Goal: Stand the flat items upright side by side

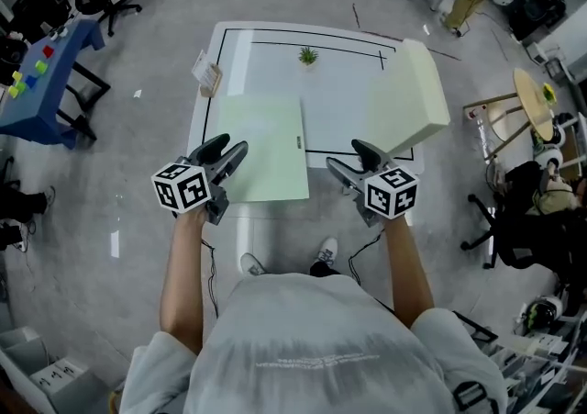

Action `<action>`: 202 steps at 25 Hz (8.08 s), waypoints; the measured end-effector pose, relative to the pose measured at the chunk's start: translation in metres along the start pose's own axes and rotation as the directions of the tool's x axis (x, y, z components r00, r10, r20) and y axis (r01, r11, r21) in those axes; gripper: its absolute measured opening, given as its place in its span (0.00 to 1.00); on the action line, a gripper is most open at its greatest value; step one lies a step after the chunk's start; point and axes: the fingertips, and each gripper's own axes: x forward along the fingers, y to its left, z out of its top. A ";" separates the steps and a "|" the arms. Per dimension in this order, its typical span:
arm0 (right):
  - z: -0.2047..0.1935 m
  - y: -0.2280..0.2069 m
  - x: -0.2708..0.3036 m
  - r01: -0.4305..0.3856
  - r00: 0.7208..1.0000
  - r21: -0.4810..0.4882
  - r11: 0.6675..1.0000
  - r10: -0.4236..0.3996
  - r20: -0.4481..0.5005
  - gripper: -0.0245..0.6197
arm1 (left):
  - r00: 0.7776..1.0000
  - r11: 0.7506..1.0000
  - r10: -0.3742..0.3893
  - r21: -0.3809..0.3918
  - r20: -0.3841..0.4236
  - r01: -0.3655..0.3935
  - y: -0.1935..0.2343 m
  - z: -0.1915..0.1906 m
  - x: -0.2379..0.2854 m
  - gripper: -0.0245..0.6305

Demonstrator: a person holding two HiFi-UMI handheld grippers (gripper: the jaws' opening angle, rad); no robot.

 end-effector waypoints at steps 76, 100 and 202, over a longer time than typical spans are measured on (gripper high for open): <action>-0.020 -0.015 0.244 -0.501 0.834 -0.482 0.719 0.253 -0.490 0.66 | 0.940 0.968 0.239 -0.010 -0.245 -0.249 0.113 -0.101 0.019 0.54; 0.004 -0.034 0.277 -0.550 0.834 -0.610 0.571 0.337 -0.436 0.66 | 0.905 0.913 0.391 0.198 -0.166 -0.358 0.101 -0.111 0.039 0.52; -0.020 -0.144 -0.001 0.479 0.871 -0.004 0.878 -0.474 0.131 0.54 | 0.936 0.886 0.346 0.351 -0.060 -0.304 0.000 -0.070 0.141 0.56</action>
